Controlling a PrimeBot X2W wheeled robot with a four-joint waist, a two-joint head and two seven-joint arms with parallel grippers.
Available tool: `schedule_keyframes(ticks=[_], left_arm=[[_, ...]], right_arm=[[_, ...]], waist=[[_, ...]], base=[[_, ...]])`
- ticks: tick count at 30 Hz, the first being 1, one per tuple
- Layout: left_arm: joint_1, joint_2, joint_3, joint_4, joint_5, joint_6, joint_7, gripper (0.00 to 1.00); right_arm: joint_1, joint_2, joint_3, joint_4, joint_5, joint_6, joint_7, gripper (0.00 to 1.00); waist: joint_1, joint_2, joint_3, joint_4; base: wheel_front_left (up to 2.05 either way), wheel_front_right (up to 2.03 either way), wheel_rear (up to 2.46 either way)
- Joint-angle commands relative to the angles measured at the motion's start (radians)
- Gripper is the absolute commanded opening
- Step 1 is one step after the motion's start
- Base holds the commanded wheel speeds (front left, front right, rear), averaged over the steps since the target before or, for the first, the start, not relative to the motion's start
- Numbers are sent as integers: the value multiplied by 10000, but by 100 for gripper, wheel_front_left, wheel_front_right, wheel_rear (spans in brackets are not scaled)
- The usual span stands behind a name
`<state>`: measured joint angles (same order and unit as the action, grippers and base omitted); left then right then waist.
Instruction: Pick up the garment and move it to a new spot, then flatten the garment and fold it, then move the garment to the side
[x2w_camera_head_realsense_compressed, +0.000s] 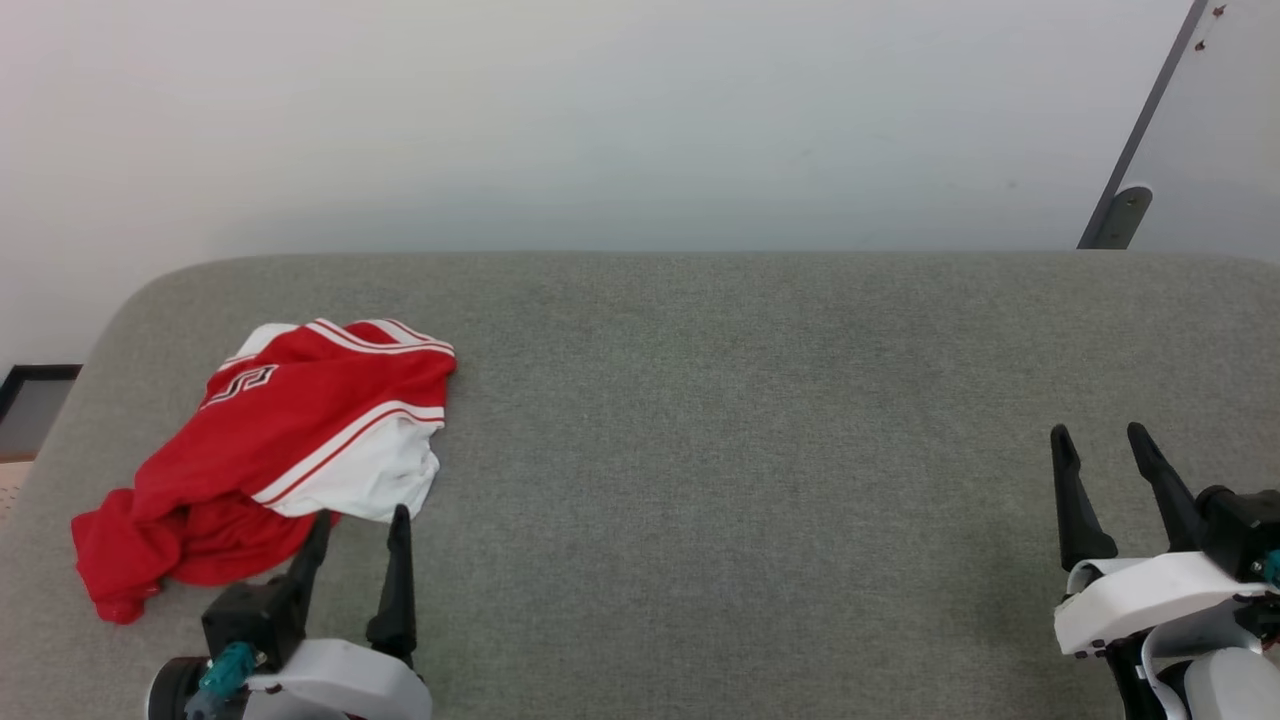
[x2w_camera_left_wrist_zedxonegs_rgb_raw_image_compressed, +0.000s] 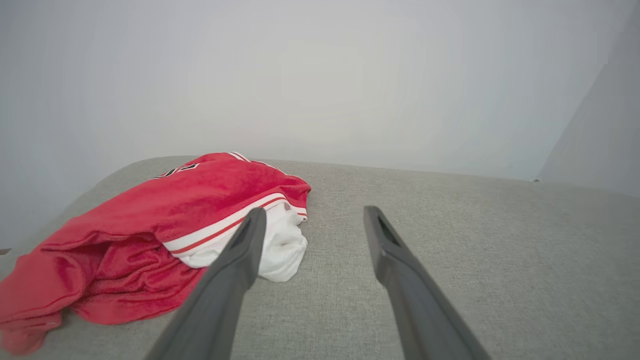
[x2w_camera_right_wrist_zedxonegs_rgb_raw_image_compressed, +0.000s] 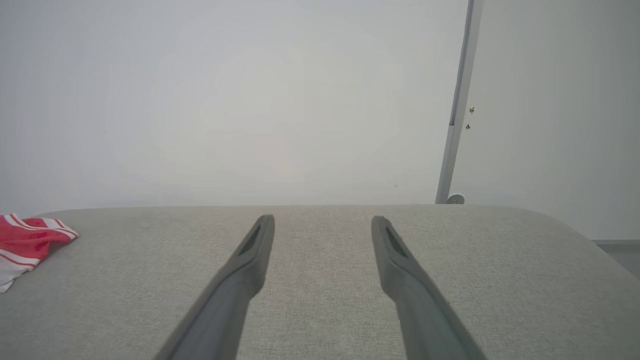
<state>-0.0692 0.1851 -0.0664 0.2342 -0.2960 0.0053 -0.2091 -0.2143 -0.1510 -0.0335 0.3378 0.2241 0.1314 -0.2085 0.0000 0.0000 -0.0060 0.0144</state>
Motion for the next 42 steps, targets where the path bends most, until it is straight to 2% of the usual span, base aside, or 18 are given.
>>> schedule_keyframes(ticks=[1, 18, 25, 30, 36, 42], left_arm=[[10, 16, 70, -78, 212, -78, -81, 100], [51, -307, 490, 46, 1560, -552, -414, 100], [-78, -554, 661, 118, 1855, -852, -542, 100], [-176, -744, 790, 169, 2013, -924, -556, 100], [-276, -917, 882, 152, 2120, -958, -556, 100], [-238, -1103, 1044, 394, 2100, -808, -556, 100]], right_arm=[[13, -75, -7, -104, -141, -11, -92, 100], [134, -84, -280, -171, -1077, -13, -418, 100], [247, -77, -804, -302, -1235, -13, -548, 100], [529, -18, -1075, -391, -1209, -14, -578, 100], [465, 58, -633, -455, -1167, -14, -562, 100], [332, 114, -223, -338, -1104, -14, -560, 100]], waist=[[0, 0, -7, -1], [0, 0, -19, 80], [0, 0, 30, 371], [0, 0, 72, 926], [0, 0, 271, 1888], [0, 0, 363, 3077]], base=[[0, 0, 0], [0, 0, 0], [0, 0, 0], [0, 0, 0], [0, 0, 0], [0, 0, 0]])
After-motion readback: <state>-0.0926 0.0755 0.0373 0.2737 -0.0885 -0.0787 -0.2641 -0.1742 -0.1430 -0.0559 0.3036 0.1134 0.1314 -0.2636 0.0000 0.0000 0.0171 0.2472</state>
